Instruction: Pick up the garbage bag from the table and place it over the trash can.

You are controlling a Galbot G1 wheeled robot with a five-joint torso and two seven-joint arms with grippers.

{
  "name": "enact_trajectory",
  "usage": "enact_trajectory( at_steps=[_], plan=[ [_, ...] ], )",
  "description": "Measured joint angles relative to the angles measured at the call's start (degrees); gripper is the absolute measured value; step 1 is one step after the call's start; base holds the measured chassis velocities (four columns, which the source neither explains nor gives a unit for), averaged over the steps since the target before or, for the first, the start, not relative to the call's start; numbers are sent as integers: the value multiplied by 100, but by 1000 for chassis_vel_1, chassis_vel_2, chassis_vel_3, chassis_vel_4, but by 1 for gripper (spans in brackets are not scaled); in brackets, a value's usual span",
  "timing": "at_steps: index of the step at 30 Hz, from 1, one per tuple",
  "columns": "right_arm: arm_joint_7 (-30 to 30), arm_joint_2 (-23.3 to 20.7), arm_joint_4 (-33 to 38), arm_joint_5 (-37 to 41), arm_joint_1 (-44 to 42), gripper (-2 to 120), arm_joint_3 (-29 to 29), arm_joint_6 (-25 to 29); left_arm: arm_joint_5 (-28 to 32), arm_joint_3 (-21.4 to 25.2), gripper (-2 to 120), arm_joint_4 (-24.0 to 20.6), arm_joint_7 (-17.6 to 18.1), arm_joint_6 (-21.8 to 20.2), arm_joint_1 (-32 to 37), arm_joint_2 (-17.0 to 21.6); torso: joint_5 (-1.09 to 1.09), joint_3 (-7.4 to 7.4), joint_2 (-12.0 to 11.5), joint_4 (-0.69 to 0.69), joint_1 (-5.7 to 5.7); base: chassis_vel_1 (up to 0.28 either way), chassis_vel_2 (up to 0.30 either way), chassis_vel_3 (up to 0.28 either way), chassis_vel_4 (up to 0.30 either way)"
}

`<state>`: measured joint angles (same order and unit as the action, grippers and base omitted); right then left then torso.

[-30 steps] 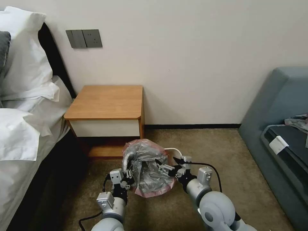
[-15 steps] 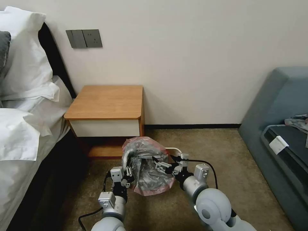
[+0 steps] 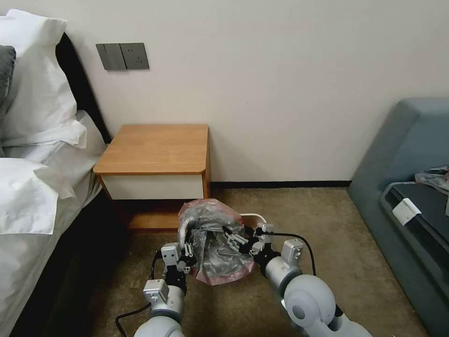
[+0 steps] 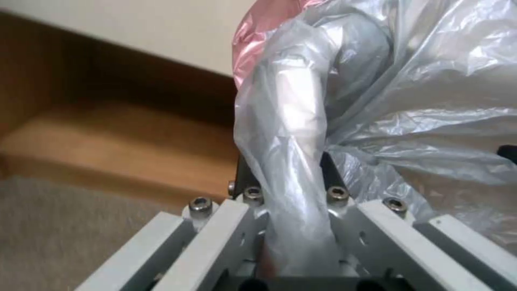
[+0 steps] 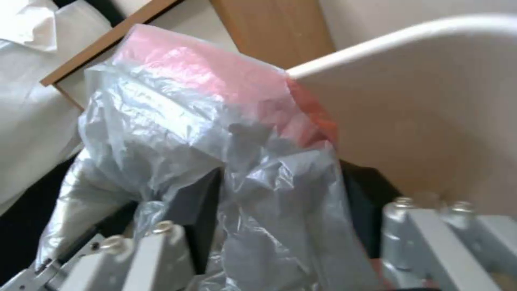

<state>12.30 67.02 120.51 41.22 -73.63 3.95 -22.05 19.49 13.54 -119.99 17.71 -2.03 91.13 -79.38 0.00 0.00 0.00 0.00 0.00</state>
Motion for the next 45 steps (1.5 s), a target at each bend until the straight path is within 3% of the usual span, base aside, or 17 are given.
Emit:
enact_trajectory(
  at_steps=[2,6,10,15,23,30,40,45],
  plan=[
    [-101,0,-25,-68,-11,43,0,45,211,-19,3,-48,64,-108,0,-6,0,0,0,0,0,0,0,0,0],
    [-182,-1,-41,-151,-16,36,0,93,282,-13,3,-49,89,-141,-4,-2,0,0,0,0,0,0,0,0,0],
    [-275,-35,-42,-244,-12,14,31,195,396,8,3,-52,136,-217,-6,1,0,0,0,0,0,0,0,0,0],
    [-345,-84,42,-257,12,0,99,222,489,20,3,-55,167,-292,-12,6,0,1,0,0,0,0,0,0,0],
    [-465,-537,222,63,393,0,213,383,448,37,3,-53,161,-318,4,31,0,1,0,0,0,0,0,0,0],
    [-216,-740,120,469,933,0,237,160,374,26,3,-50,85,-314,37,20,0,1,0,0,0,0,0,0,0],
    [999,-967,-72,1845,1448,0,368,-921,568,247,3,-91,-223,-195,93,-9,1,0,0,0,0,0,0,0,0],
    [1216,-1030,23,2149,1384,0,473,-1043,846,389,3,-112,-405,-193,96,-33,0,0,0,0,0,0,0,0,0]
  ],
)
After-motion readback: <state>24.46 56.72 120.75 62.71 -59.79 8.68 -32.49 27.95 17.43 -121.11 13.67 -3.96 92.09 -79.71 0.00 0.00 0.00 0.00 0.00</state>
